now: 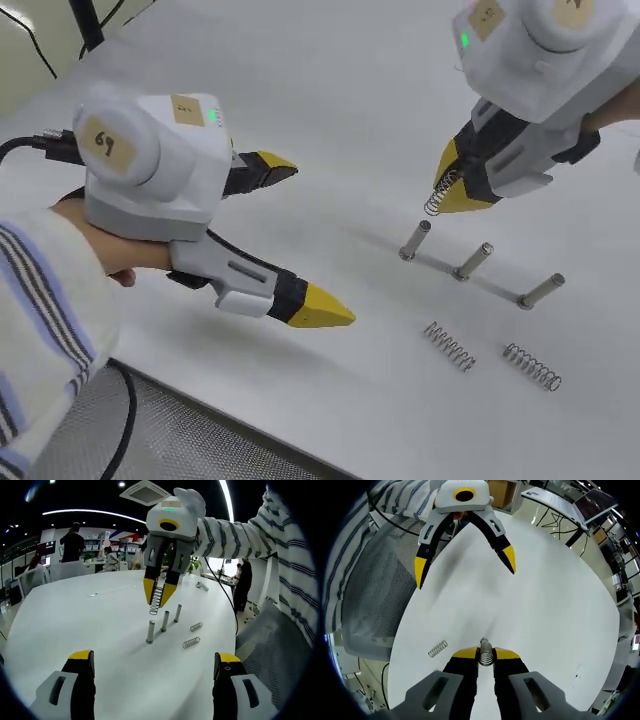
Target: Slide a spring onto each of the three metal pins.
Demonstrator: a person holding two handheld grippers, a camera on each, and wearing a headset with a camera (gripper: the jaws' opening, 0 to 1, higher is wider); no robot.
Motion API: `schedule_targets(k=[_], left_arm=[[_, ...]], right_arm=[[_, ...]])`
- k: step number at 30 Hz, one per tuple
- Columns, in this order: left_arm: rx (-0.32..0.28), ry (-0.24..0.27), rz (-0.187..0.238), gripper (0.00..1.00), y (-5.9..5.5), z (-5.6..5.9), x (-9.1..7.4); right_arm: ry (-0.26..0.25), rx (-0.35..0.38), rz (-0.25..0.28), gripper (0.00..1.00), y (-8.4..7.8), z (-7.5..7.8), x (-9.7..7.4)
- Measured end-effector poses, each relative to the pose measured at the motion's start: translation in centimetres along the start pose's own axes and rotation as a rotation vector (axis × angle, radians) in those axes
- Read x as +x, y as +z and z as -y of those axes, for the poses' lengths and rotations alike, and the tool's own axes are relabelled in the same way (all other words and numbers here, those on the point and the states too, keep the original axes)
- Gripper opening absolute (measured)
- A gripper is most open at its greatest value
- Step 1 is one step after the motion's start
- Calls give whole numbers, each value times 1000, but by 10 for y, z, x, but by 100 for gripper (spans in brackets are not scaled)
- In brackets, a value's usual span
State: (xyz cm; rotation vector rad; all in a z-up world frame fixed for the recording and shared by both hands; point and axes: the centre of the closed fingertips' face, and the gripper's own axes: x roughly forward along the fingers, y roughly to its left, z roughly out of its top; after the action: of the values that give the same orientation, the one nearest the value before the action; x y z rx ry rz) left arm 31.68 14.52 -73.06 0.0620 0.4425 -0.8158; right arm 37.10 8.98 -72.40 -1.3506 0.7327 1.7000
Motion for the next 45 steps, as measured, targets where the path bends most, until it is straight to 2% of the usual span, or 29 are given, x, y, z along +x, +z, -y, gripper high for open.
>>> schedule_targets(k=[9,25,35,45], left_arm=[[-21,15,9,98,0,-4,-5],[-51,40,28,98,6,-12,0],[-48,37,32,98,8,-10,1],[-57,44,31,98,9,-12,0]], right_arm=[[21,13,-15,8,-4,-4,11],[38,12,-28,8,-10,-4,26],[51,15,-41,8,-16,-5,37],[56,33,-40,8,-23,1,54]])
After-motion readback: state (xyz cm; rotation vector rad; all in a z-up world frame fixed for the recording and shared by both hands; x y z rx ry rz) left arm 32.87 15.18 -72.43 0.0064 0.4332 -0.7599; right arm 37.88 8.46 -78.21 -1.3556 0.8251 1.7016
